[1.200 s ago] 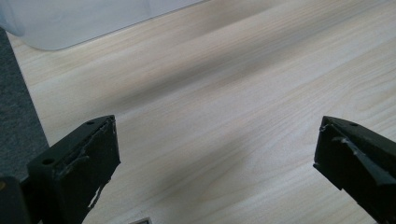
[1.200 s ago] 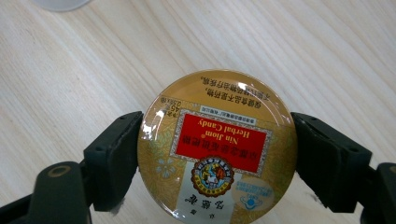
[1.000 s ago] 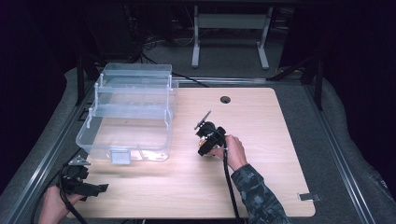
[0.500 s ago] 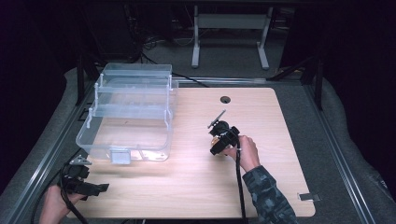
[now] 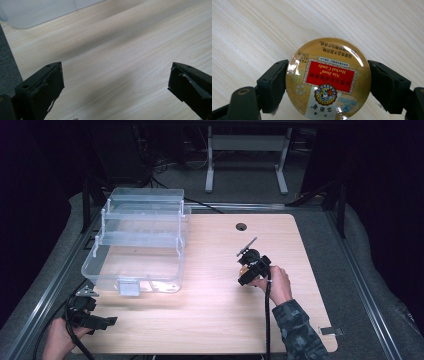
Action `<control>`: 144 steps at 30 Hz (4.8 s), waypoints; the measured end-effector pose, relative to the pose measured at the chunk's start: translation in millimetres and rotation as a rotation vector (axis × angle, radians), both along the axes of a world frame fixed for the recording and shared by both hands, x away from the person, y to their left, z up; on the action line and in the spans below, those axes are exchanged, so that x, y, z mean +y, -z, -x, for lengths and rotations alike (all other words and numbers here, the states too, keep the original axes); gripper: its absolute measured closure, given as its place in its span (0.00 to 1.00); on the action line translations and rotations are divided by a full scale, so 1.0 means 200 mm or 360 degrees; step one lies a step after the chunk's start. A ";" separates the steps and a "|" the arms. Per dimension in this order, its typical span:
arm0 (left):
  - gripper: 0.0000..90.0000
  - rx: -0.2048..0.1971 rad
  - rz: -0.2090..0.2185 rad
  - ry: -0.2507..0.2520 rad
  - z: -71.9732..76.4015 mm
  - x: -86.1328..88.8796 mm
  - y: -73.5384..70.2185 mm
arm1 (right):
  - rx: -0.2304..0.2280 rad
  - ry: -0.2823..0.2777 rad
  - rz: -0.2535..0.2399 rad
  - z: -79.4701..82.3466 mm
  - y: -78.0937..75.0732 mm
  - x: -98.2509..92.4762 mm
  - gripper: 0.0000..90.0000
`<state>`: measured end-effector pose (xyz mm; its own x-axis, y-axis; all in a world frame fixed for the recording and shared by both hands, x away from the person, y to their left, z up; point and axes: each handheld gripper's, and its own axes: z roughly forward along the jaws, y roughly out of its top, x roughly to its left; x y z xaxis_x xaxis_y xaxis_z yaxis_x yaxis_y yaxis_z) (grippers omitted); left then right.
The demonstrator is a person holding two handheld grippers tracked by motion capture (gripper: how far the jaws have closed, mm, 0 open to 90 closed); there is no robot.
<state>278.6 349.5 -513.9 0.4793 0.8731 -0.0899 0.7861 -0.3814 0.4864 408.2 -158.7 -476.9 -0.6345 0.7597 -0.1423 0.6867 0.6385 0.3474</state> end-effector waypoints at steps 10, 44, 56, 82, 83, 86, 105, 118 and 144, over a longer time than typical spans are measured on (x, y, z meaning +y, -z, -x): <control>0.00 0.0000 -0.0009 -0.0001 0.00 0.00 0.00 | 0.0003 0.0097 -0.0005 0.03 -0.03 -0.17 0.22; 0.00 -0.0013 -0.0003 -0.0004 0.00 0.00 -0.01 | 0.0195 0.0580 0.0037 0.02 0.20 -0.83 0.22; 0.00 -0.0016 -0.0006 -0.0003 -0.01 0.00 -0.03 | 0.0239 0.0623 -0.0015 0.02 0.24 -0.86 0.15; 0.00 -0.0063 -0.0015 -0.0039 -0.10 0.10 -0.23 | -0.0043 0.0527 -0.0251 0.55 0.17 -0.69 0.01; 0.00 -0.0065 -0.0014 -0.0049 -0.11 0.11 -0.24 | -0.0040 0.0512 -0.0287 0.56 0.18 -0.68 0.01; 0.00 -0.0063 -0.0008 -0.0058 -0.14 0.13 -0.26 | -0.0084 0.0520 -0.0297 0.61 0.21 -0.64 0.01; 0.00 0.0053 -0.0009 -0.0123 -0.47 0.22 -0.43 | -0.0245 0.0484 -0.0463 0.70 0.29 -0.46 0.11; 0.08 0.0188 0.0102 -0.0248 -0.72 0.31 -0.39 | -0.0259 0.0518 -0.0465 0.71 0.27 -0.48 0.06; 0.91 0.0242 -0.0129 -0.0445 -0.85 0.35 -0.27 | -0.0268 0.0540 -0.0412 0.71 0.28 -0.49 0.08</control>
<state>447.9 419.6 -460.7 0.2066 0.9762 -0.0667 0.9272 -0.1735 0.3321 266.7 -255.8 -532.8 -0.3277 0.9448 -0.0001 0.7624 0.2646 0.5905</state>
